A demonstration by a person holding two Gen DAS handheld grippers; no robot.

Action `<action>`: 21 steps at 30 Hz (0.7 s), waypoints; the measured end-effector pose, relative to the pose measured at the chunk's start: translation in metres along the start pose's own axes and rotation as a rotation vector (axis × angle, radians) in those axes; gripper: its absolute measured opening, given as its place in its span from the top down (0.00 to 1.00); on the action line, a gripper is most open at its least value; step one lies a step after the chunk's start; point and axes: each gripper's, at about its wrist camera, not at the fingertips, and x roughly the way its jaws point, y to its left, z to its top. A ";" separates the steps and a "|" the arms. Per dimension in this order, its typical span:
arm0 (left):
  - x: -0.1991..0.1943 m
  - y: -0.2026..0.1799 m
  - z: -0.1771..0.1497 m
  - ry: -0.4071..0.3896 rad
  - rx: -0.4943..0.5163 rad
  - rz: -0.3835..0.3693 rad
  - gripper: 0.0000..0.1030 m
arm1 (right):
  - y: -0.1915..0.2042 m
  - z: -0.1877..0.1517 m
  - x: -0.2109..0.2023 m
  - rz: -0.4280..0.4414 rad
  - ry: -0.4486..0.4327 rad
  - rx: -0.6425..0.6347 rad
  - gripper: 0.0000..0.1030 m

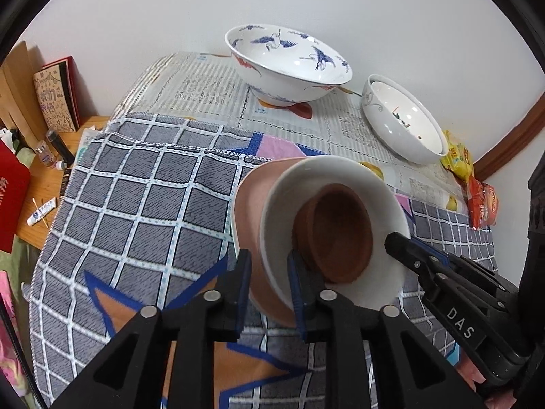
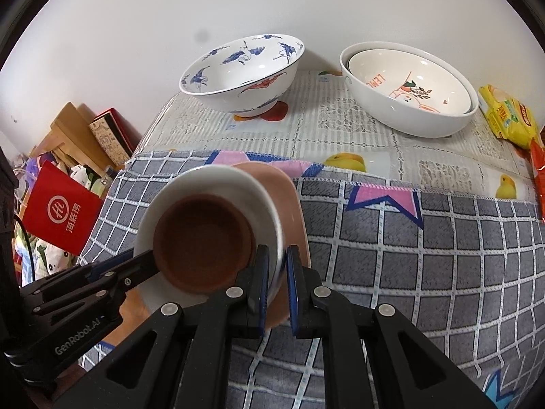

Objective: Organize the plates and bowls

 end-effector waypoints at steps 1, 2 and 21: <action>-0.003 0.000 -0.002 -0.004 0.003 -0.001 0.77 | 0.000 -0.003 -0.003 0.003 0.001 -0.005 0.88; -0.008 -0.001 -0.006 -0.010 0.008 -0.001 0.77 | 0.001 -0.007 -0.006 0.010 0.001 -0.009 0.87; -0.100 -0.075 -0.082 -0.163 0.147 -0.002 0.49 | -0.027 -0.090 -0.146 -0.065 -0.169 0.021 0.55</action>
